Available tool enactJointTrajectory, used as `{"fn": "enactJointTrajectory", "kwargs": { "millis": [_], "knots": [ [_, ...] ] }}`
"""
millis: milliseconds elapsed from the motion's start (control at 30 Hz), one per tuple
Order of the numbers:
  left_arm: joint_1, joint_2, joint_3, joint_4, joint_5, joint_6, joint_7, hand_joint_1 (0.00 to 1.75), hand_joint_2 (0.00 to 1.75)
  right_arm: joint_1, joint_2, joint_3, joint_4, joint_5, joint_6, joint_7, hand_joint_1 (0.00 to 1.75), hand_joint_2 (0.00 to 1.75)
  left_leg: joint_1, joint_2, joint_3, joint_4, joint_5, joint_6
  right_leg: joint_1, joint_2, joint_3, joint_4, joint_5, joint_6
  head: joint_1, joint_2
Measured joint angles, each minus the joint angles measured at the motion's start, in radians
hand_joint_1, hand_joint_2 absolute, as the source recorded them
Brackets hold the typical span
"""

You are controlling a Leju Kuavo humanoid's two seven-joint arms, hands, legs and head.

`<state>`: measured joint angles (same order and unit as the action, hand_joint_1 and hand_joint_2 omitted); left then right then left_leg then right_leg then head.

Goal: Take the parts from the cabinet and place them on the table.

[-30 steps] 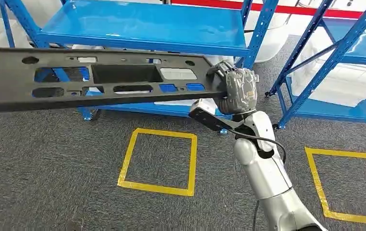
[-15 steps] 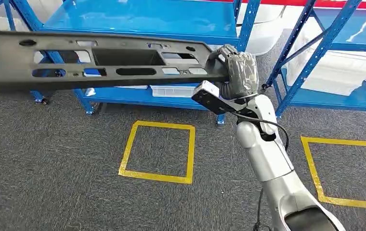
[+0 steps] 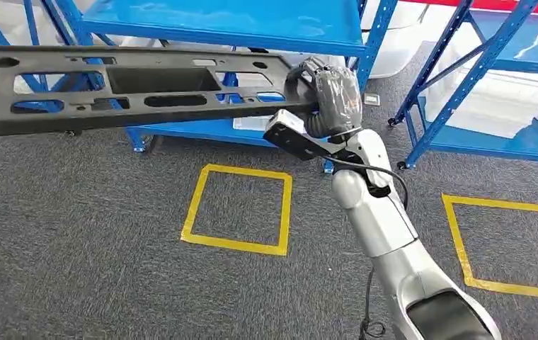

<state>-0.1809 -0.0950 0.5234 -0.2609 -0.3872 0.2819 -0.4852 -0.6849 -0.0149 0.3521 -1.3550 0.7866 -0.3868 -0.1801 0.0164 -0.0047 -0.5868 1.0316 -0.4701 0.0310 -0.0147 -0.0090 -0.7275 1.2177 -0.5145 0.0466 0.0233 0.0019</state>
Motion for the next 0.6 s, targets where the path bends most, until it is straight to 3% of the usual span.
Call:
{"fn": "enactJointTrajectory", "kwargs": {
  "millis": [33,67,100,133,167,200,233,267,367,400,467,533,567,600],
  "knots": [
    [0.0,0.0,0.0,0.0,0.0,0.0,0.001,0.0,1.75,0.0,-0.002,0.001,0.002,0.0,0.0,0.001,1.75,1.75,-0.003,0.001,-0.006,0.0,0.004,0.005,0.001,0.002,-0.035,0.087,-0.03,0.0,0.0,0.0],
    [0.001,0.0,0.0,0.0,0.0,0.002,0.003,0.0,1.75,0.0,-0.003,0.002,0.004,-0.001,0.001,0.002,1.75,1.75,-0.006,0.001,-0.01,0.0,0.007,0.01,0.003,0.004,-0.049,0.135,-0.041,0.004,0.0,0.0],
    [0.001,0.0,0.0,0.0,0.0,0.002,0.004,0.0,1.75,0.0,-0.005,0.003,0.007,-0.001,0.001,0.003,1.75,1.75,-0.009,0.001,-0.012,0.0,0.01,0.011,0.004,0.005,-0.036,0.125,-0.035,0.008,0.0,0.0],
    [0.001,0.0,0.0,0.0,0.0,0.002,0.004,0.0,1.75,0.0,-0.006,0.004,0.009,-0.001,0.001,0.005,1.75,1.75,-0.012,0.0,-0.012,0.0,0.012,0.012,0.005,0.005,0.002,0.07,-0.016,0.011,0.0,0.0],
    [0.001,0.0,0.0,0.0,0.0,0.003,0.004,0.0,1.75,-0.001,-0.008,0.004,0.009,0.0,0.002,0.007,1.75,1.75,-0.014,-0.001,-0.012,0.0,0.013,0.011,0.008,0.005,0.058,-0.024,0.015,0.013,0.0,0.0],
    [0.001,0.0,0.0,0.0,0.0,0.003,0.004,0.0,1.75,-0.006,-0.008,0.005,0.009,0.0,0.002,0.007,1.75,1.75,-0.016,-0.001,-0.011,0.0,0.015,0.01,0.011,0.004,0.12,-0.132,0.048,0.01,0.0,0.0],
    [0.001,-0.001,0.0,0.0,0.0,0.003,0.004,0.0,1.75,-0.01,-0.008,0.005,0.009,0.0,0.002,0.007,1.75,1.75,-0.016,0.001,-0.014,0.0,0.016,0.007,0.017,0.004,0.146,-0.192,0.045,-0.003,0.0,0.0],
    [0.0,-0.001,0.0,0.0,0.0,0.003,0.004,0.0,1.75,-0.012,-0.008,0.006,0.009,0.0,0.002,0.006,1.75,1.75,-0.023,0.002,-0.022,0.003,0.02,0.002,0.023,0.003,0.159,-0.201,0.048,-0.007,-0.001,0.0],
    [0.0,-0.002,0.0,0.0,0.0,0.003,0.004,0.0,1.75,-0.011,-0.01,0.007,0.01,0.0,0.002,0.007,1.75,1.75,-0.016,0.005,-0.023,-0.001,0.03,-0.014,0.027,0.004,0.153,-0.202,0.057,-0.021,0.0,0.0],
    [-0.001,0.0,0.0,0.0,0.0,0.003,0.004,0.0,1.75,-0.012,-0.01,0.006,0.01,0.0,0.002,0.008,1.75,1.75,-0.016,0.004,-0.028,0.006,0.02,-0.018,-0.001,0.003,0.158,-0.22,0.068,-0.035,-0.001,0.0],
    [-0.001,0.0,0.0,0.0,0.0,0.003,0.004,0.0,1.75,-0.017,-0.008,0.006,0.01,0.0,0.002,0.008,1.75,1.75,-0.013,0.001,-0.058,0.079,-0.04,-0.03,0.002,0.001,0.154,-0.223,0.075,-0.046,-0.002,0.0],
    [0.0,0.002,0.0,0.0,0.0,0.004,0.004,0.0,1.75,-0.017,-0.006,0.008,0.013,-0.002,0.002,0.008,1.75,1.75,-0.007,0.001,-0.124,0.237,-0.116,-0.043,0.003,0.0,0.148,-0.222,0.078,-0.049,-0.002,0.0],
    [0.002,0.002,0.0,0.001,0.0,0.005,0.004,0.0,1.75,-0.017,-0.006,0.008,0.015,-0.003,0.002,0.008,1.75,1.75,-0.003,0.002,-0.149,0.295,-0.133,-0.048,0.002,0.0,0.145,-0.222,0.081,-0.046,-0.002,0.0],
    [0.004,0.002,0.0,0.001,0.0,0.005,0.004,0.0,1.75,-0.017,-0.006,0.009,0.018,-0.004,0.001,0.008,1.75,1.75,0.001,0.002,-0.149,0.303,-0.124,-0.051,0.002,0.0,0.144,-0.221,0.084,-0.047,-0.002,0.0]
  ]
}}
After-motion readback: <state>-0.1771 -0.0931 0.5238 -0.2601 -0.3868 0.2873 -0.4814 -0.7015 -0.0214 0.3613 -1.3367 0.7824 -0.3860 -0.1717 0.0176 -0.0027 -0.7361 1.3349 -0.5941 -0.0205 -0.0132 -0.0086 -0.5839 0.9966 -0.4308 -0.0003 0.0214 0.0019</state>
